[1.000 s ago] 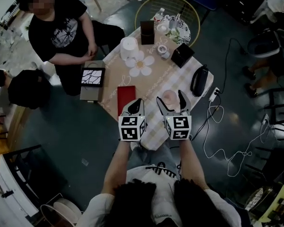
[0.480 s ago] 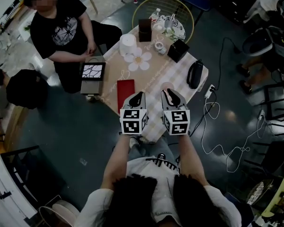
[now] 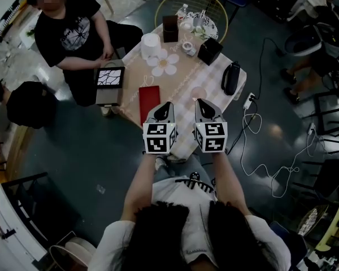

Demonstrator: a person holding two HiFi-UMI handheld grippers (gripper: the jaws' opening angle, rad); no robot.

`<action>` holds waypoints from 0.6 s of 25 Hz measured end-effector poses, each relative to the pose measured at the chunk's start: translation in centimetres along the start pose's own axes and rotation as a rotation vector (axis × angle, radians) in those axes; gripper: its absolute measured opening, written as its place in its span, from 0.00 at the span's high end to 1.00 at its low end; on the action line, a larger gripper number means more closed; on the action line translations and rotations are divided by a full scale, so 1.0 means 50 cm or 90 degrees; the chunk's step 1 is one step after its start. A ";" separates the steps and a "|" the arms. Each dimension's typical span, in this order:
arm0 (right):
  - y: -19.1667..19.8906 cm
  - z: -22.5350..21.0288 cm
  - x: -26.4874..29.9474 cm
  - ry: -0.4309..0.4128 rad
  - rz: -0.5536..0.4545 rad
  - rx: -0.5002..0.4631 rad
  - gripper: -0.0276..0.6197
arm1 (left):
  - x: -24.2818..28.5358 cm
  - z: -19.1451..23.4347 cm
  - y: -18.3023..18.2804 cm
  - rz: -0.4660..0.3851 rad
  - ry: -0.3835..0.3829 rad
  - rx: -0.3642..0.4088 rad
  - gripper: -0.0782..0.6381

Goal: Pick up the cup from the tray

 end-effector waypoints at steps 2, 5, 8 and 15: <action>-0.001 0.004 -0.004 0.004 -0.002 -0.003 0.95 | -0.004 0.002 0.006 0.003 -0.006 -0.001 0.88; 0.002 0.006 -0.012 0.004 -0.001 0.001 0.95 | -0.009 -0.005 0.012 0.006 -0.006 0.005 0.88; 0.012 0.008 -0.017 0.007 0.002 0.000 0.95 | -0.012 -0.008 0.018 0.004 -0.005 0.005 0.88; 0.020 0.013 -0.032 0.014 0.007 -0.006 0.95 | -0.025 -0.016 0.021 0.000 -0.001 0.003 0.88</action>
Point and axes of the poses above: the fingertips, and each gripper's own axes: x forward along the fingers, z to its left, y out of its underside, the point moved 2 cm from there along -x, backward along the fingers
